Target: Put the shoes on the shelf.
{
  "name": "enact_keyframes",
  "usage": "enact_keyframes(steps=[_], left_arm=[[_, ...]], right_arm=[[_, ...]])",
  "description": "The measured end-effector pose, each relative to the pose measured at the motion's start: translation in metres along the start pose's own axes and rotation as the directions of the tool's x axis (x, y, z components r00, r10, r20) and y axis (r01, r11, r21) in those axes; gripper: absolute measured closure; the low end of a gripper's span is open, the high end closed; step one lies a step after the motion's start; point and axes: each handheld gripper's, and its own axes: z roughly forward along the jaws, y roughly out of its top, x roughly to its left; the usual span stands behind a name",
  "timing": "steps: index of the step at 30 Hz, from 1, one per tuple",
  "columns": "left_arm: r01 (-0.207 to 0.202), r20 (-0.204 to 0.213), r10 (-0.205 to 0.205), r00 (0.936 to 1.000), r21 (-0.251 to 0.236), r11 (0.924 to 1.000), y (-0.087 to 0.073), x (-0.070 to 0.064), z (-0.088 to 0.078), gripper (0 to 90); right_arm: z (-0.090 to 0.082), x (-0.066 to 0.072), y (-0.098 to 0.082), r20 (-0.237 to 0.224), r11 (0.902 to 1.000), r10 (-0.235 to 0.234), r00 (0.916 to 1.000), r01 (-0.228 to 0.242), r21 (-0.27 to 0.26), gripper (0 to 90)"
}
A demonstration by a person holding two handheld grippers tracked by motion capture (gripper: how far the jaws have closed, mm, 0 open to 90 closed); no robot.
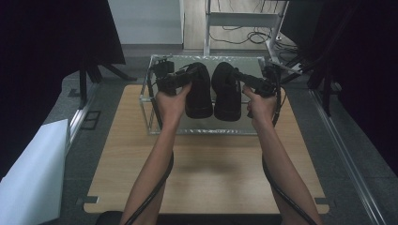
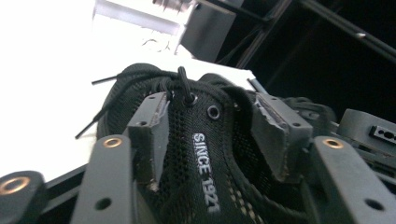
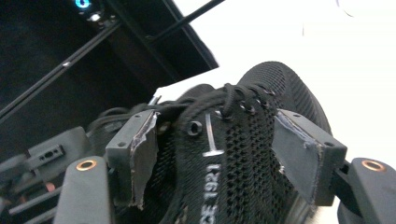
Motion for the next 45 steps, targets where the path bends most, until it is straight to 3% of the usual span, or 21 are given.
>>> enact_keyframes(steps=[2, 7, 10, 12, 15, 21, 25, 31, 34, 39, 45], left_arm=[[-0.024, 0.032, 0.024, 0.9992, -0.011, 0.9997, 0.001, 0.001, -0.014, 47.8], [-0.072, 0.102, 0.074, 0.9921, -0.018, 0.9972, -0.007, 0.009, -0.040, 56.2], [-0.096, 0.139, 0.095, 0.9857, 0.002, 0.9954, -0.021, 0.015, -0.053, 60.8], [-0.120, 0.149, 0.118, 0.9818, 0.007, 0.9927, -0.030, 0.018, -0.059, 66.3], [-0.141, 0.164, 0.138, 0.9768, 0.007, 0.9900, -0.045, 0.023, -0.068, 70.9], [-0.182, 0.201, 0.172, 0.9644, 0.031, 0.9828, -0.075, 0.023, -0.075, 81.0], [-0.209, 0.200, 0.198, 0.9597, 0.040, 0.9770, -0.086, 0.017, -0.068, 82.4], [-0.216, 0.194, 0.206, 0.9590, 0.029, 0.9760, -0.082, 0.012, -0.061, 83.9], [-0.221, 0.167, 0.212, 0.9629, 0.035, 0.9747, -0.080, 0.012, -0.057, 84.8], [-0.164, 0.168, 0.157, 0.9733, 0.032, 0.9859, -0.076, 0.019, -0.045, 85.6], [-0.145, 0.154, 0.136, 0.9787, 0.048, 0.9883, -0.069, 0.023, -0.029, 85.8]], right_arm=[[-0.006, 0.000, 0.001, -0.017, 0.9998, -0.016, 0.9997, 0.016, 0.007, 32.5], [-0.034, -0.003, -0.002, -0.073, 0.9925, -0.116, 0.9906, 0.118, 0.031, 38.5], [-0.047, -0.005, -0.009, -0.094, 0.9873, -0.148, 0.9846, 0.152, 0.045, 47.9], [-0.059, -0.009, -0.019, -0.123, 0.9846, -0.161, 0.9791, 0.168, 0.048, 59.1], [-0.066, -0.010, -0.029, -0.141, 0.9835, -0.165, 0.9762, 0.174, 0.051, 65.7], [-0.077, -0.015, -0.061, -0.183, 0.9787, -0.180, 0.9666, 0.194, 0.066, 82.3], [-0.075, -0.013, -0.077, -0.193, 0.9705, -0.206, 0.9594, 0.225, 0.085, 86.7], [-0.071, -0.011, -0.076, -0.194, 0.9706, -0.216, 0.9568, 0.232, 0.064, 88.7], [-0.068, -0.007, -0.073, -0.167, 0.9670, -0.235, 0.9576, 0.247, 0.060, 89.3], [-0.056, -0.011, -0.071, -0.137, 0.9726, -0.217, 0.9667, 0.226, 0.056, 89.5], [-0.041, -0.017, -0.064, -0.105, 0.9795, -0.191, 0.9761, 0.196, 0.046, 89.5]])
